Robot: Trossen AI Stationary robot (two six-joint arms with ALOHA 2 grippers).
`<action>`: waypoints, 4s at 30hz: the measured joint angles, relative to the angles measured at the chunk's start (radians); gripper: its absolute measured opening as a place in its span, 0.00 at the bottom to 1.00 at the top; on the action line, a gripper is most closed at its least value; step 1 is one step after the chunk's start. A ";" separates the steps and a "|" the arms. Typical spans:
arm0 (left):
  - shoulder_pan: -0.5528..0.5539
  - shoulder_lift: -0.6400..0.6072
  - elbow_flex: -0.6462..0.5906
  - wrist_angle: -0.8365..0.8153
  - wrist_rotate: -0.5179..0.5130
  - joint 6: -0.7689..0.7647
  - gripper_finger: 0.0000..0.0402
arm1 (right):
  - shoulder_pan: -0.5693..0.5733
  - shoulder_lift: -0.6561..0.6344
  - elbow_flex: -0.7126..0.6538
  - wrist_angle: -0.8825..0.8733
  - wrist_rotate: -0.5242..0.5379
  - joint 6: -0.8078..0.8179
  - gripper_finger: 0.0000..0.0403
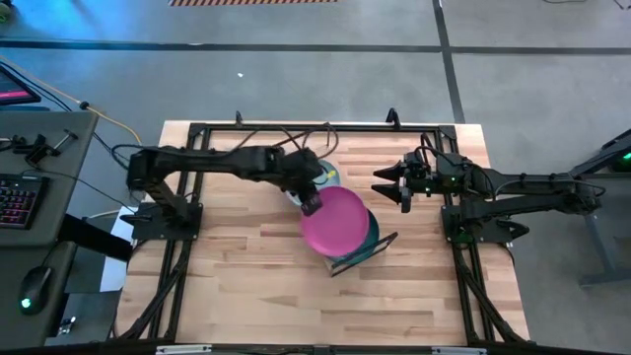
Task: Place and stack plates onto a shelf
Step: Stack the pink plate on top of the dark green plate on the shelf, then return to home position
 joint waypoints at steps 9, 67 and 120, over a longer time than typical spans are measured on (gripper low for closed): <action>-0.012 0.089 0.011 0.063 0.042 -0.016 0.00 | 0.000 0.000 0.000 0.000 0.000 0.000 0.63; -0.045 -0.433 -0.364 0.875 -0.035 0.136 0.40 | 0.000 0.008 0.000 0.251 -0.010 -0.034 0.63; -0.096 -0.744 -0.656 1.032 -0.134 0.122 0.40 | 0.000 0.007 0.000 0.258 -0.015 -0.166 0.63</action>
